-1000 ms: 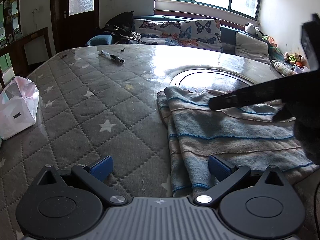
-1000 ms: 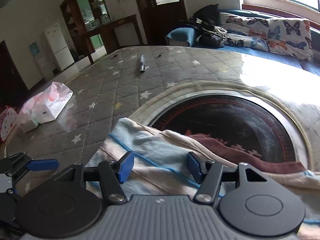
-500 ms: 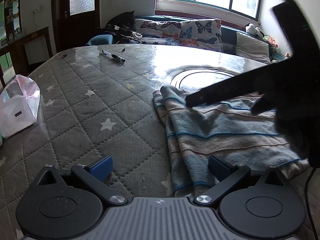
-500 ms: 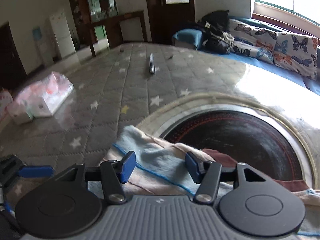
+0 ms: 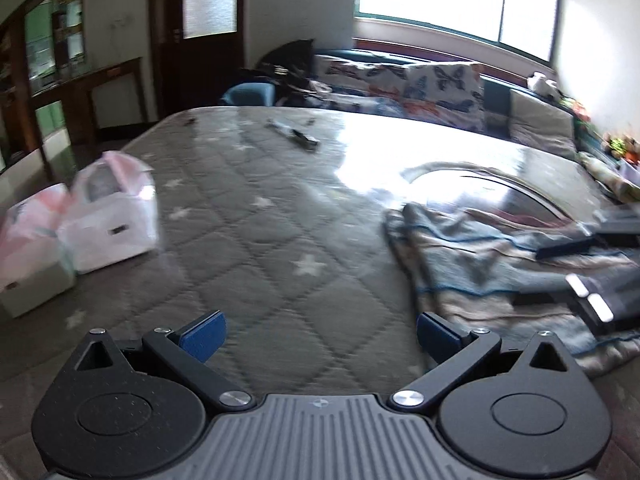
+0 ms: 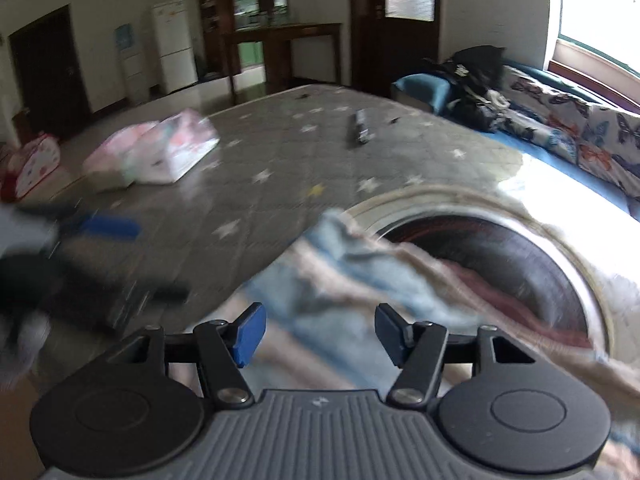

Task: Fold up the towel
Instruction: 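Grasp the towel edge with the left gripper while the right gripper grasps beside it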

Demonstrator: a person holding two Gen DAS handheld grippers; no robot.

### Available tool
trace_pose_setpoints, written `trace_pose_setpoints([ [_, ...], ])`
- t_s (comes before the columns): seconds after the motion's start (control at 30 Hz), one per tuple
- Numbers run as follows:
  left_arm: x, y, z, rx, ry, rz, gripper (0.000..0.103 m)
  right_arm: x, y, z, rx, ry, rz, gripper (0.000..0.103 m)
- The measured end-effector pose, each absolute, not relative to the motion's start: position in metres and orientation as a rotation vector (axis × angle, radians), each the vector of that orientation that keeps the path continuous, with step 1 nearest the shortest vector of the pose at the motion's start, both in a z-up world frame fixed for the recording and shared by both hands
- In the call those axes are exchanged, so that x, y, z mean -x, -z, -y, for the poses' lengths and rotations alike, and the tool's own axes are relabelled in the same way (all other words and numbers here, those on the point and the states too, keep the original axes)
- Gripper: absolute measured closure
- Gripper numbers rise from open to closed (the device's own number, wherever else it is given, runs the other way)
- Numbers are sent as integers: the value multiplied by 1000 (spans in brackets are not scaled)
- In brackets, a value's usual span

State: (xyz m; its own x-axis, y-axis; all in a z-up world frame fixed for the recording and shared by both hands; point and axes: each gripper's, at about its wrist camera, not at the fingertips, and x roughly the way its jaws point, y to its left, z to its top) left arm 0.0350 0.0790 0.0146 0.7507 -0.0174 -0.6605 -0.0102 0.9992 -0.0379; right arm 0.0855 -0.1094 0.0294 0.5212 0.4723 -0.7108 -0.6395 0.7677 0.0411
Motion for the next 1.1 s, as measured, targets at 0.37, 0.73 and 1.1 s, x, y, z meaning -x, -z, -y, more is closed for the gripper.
trace_pose_setpoints([
  [0.37, -39, -19, -87, 121, -23, -724, 0, -22, -9, 49, 422, -804, -706, 44],
  [0.73, -52, -19, -91, 235, -14, -748, 0, -26, -7, 59, 343, -726, -705, 78],
  [1.1, -76, -21, -64, 279, 56, -770, 0, -44, -30, 111, 56, -713, -757, 89],
])
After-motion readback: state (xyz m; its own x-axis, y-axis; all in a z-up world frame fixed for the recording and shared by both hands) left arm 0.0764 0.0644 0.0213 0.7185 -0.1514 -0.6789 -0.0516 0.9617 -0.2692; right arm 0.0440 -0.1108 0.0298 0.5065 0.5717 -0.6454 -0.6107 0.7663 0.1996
